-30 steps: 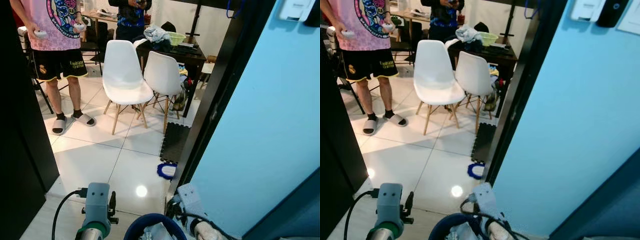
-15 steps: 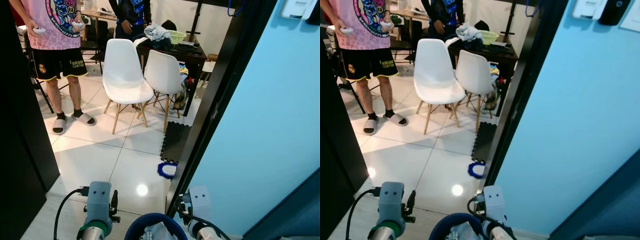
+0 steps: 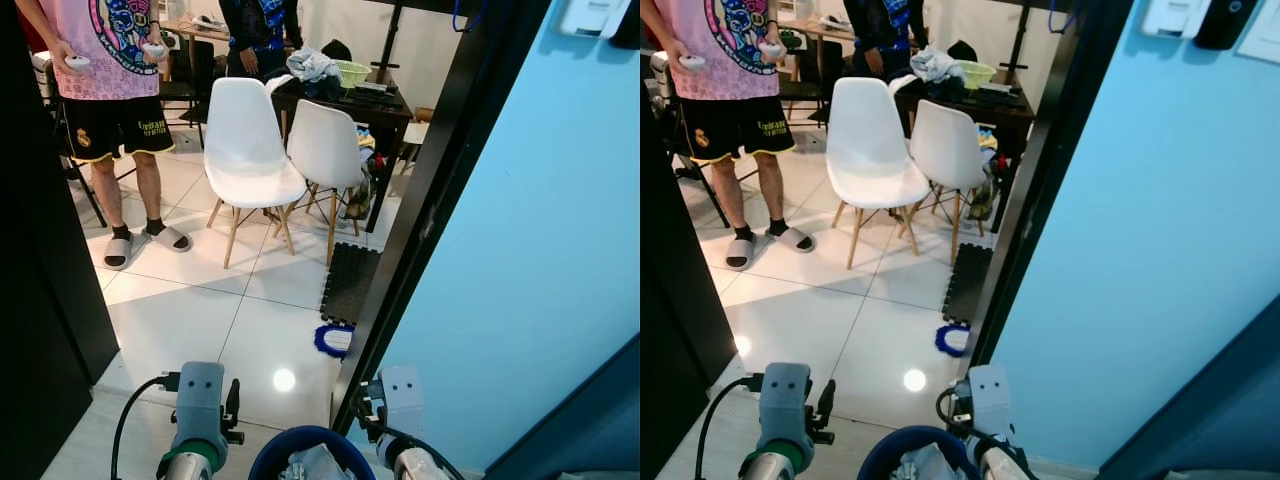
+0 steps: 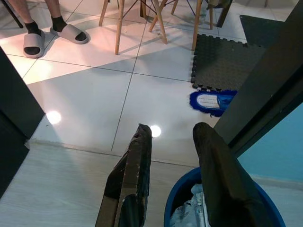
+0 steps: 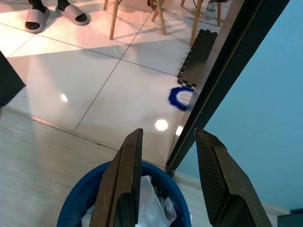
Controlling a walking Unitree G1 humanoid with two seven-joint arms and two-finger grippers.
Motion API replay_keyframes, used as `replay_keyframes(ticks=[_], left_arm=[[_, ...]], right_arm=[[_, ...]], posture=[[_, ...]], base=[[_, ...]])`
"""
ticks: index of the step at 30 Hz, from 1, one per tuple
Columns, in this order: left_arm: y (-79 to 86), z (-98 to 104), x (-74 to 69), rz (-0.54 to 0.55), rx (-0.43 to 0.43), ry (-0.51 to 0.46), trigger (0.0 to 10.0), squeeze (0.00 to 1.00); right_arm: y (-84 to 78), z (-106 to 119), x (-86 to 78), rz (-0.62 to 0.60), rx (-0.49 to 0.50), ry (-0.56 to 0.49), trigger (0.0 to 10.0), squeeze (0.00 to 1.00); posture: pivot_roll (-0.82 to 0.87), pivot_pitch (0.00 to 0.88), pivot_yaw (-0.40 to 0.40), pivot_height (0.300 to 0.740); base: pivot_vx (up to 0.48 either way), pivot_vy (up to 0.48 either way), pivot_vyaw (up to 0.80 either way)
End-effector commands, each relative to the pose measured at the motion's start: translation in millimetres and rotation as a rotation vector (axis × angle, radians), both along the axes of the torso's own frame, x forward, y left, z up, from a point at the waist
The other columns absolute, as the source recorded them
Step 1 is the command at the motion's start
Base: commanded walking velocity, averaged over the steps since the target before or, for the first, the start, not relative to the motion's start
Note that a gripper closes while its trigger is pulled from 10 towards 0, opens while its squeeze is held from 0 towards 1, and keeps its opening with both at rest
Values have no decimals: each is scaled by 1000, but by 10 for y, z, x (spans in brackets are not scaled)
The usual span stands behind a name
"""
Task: Clean up the room
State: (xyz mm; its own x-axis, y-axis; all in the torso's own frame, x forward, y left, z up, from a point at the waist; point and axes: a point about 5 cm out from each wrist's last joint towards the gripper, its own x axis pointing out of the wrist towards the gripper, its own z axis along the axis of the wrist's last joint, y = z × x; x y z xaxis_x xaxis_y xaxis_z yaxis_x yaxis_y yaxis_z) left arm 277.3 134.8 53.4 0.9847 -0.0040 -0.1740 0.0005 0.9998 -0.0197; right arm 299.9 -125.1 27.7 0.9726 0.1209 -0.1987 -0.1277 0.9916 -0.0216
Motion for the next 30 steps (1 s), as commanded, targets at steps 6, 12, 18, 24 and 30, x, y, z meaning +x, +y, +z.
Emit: replay_keyframes(ticks=[6,12,18,24,30], left_arm=[[-24,-6,-13,-11,-4,0,10000,0],[-27,-4,-9,-12,-4,-2,10000,0],[-28,-3,-10,-10,-5,-3,10000,0],[-28,-2,-3,-8,-4,-3,10000,0],[-28,-3,-4,-6,-5,-4,10000,0]], right_arm=[[-27,-67,-54,-8,-2,32,10000,0],[-36,-66,-54,-9,-4,35,10000,0],[-40,-66,-53,-8,-7,37,10000,0],[-38,-61,-44,-5,-8,38,10000,0],[-36,-56,-41,-4,-9,38,10000,0]], posture=[[33,35,-39,740],[32,34,-40,740],[32,33,-43,740],[32,31,-45,740],[33,28,-48,740]], base=[[-126,0,0],[-254,0,0],[-254,0,0],[-252,0,0],[-250,0,0]])
